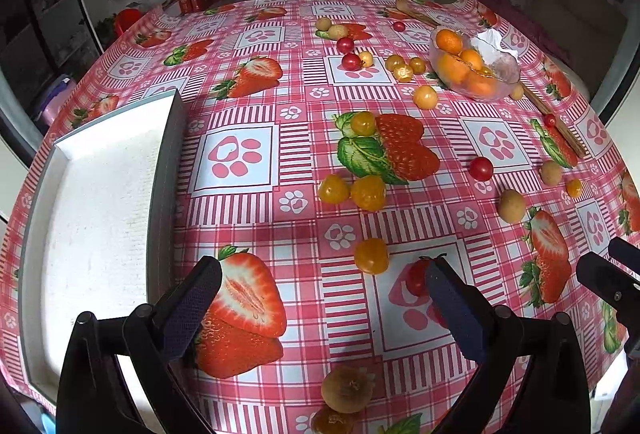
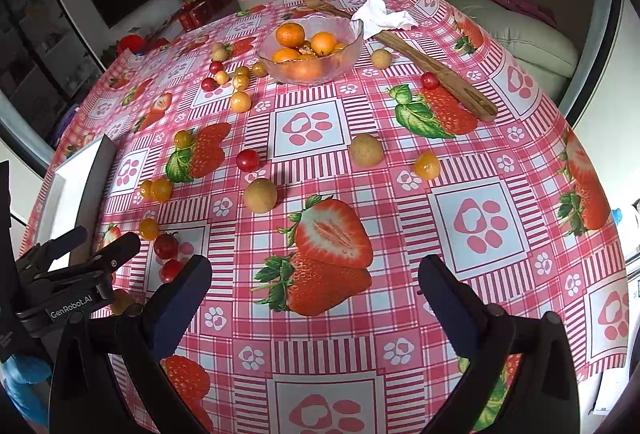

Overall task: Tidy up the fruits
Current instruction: 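Move left tool to a yellow cherry tomato while right tool reaches a brown round fruit, then close left tool on yellow tomato while right tool closes on brown fruit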

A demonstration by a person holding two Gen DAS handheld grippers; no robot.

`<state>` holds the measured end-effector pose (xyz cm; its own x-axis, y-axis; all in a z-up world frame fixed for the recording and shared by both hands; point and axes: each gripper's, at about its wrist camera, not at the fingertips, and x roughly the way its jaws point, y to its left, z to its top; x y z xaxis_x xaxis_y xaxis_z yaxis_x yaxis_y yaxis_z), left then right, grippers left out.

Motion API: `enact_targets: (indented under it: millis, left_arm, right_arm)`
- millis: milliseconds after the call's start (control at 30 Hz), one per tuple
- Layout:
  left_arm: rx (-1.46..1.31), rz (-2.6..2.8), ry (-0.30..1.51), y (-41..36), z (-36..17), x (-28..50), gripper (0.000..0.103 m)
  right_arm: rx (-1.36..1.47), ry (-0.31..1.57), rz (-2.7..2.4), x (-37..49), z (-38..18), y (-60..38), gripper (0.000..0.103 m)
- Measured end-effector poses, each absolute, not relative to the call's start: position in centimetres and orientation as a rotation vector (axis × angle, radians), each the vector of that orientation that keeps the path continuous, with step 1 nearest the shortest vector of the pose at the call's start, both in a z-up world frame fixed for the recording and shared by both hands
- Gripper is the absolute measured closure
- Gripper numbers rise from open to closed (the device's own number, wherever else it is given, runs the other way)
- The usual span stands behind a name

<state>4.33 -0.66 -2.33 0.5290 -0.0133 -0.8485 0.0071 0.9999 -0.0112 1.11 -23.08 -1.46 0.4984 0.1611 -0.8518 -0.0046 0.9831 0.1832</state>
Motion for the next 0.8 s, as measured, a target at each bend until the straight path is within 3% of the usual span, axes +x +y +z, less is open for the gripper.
enact_targets:
  millis: [133, 200, 367, 467, 633, 700, 733, 800]
  left_arm:
    - [0.011, -0.012, 0.984, -1.0, -2.4, 5.4, 0.003]
    - [0.011, -0.016, 0.995, -1.2, -2.6, 5.8, 0.014]
    - [-0.011, -0.016, 1.034, -1.0, -3.4, 6.3, 0.014]
    - [-0.003, -0.021, 1.058, -1.0, -4.0, 6.3, 0.028]
    - [0.021, -0.016, 1.073, -1.4, -4.8, 6.0, 0.028]
    - [0.024, -0.033, 1.073, -1.7, -4.7, 5.9, 0.041]
    - [0.033, -0.032, 1.076, -1.8, -4.6, 6.0, 0.042]
    - [0.031, -0.047, 1.064, -2.0, -4.5, 6.1, 0.056]
  right_arm:
    - [0.147, 1.040, 0.109, 2.3, -1.8, -22.6, 0.001]
    - [0.130, 1.032, 0.117, 3.0, -1.9, -22.2, 0.003]
    - [0.119, 1.043, 0.143, 4.8, -2.6, -21.4, 0.012]
    - [0.125, 1.058, 0.162, 5.8, -3.3, -20.9, 0.018]
    - [0.109, 1.090, 0.188, 6.9, -4.5, -19.5, 0.023]
    - [0.098, 1.100, 0.188, 7.0, -5.0, -19.1, 0.026]
    - [0.082, 1.095, 0.182, 7.0, -5.0, -18.9, 0.028]
    - [0.065, 1.090, 0.184, 7.1, -5.0, -18.6, 0.049]
